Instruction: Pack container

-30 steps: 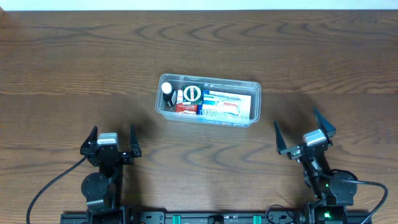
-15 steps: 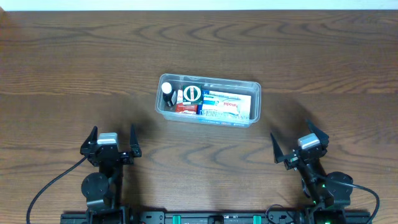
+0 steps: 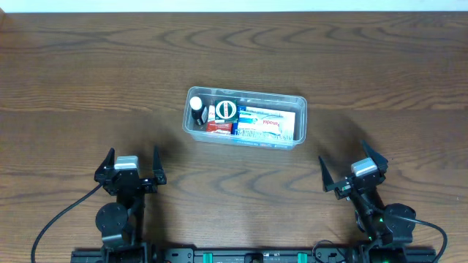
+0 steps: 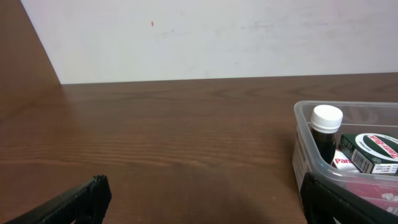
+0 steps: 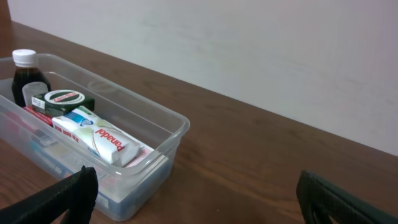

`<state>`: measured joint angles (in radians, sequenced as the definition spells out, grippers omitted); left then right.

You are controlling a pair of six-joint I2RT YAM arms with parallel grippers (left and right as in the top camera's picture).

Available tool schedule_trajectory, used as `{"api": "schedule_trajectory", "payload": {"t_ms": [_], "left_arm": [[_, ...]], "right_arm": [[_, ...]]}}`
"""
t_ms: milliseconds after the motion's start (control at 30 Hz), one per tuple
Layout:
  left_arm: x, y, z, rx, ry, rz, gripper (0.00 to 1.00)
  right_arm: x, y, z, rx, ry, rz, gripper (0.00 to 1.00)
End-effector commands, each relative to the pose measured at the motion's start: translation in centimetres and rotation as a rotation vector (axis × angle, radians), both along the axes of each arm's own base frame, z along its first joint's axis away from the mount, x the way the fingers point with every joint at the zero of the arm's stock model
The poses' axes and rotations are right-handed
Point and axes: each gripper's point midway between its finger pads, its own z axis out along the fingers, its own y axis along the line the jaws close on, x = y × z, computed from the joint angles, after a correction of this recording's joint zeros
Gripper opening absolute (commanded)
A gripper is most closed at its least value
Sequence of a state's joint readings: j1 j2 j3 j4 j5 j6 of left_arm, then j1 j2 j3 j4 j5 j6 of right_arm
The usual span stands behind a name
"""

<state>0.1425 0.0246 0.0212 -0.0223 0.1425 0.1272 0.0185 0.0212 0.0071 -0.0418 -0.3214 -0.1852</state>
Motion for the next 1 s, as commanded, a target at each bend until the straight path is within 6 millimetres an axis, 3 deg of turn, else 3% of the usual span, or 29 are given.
{"api": "schedule_trajectory", "payload": {"t_ms": [0,100,233,967], "left_arm": [[-0.1,0.0,-1.7,-0.017,0.05,-0.001,0.98],[-0.1,0.0,-1.7,-0.017,0.05,-0.001,0.98],[-0.1,0.0,-1.7,-0.017,0.05,-0.001,0.98],[-0.1,0.0,-1.7,-0.017,0.05,-0.001,0.98]], "right_arm": [[-0.1,0.1,-0.1,-0.003,-0.001,0.004,0.99],[0.1,-0.3,-0.1,0.026,0.009,-0.025,0.99],[0.6,-2.4,-0.1,0.179,0.051,-0.158,0.99],[0.6,-2.5,-0.2,0.179,0.055,-0.166,0.99]]}}
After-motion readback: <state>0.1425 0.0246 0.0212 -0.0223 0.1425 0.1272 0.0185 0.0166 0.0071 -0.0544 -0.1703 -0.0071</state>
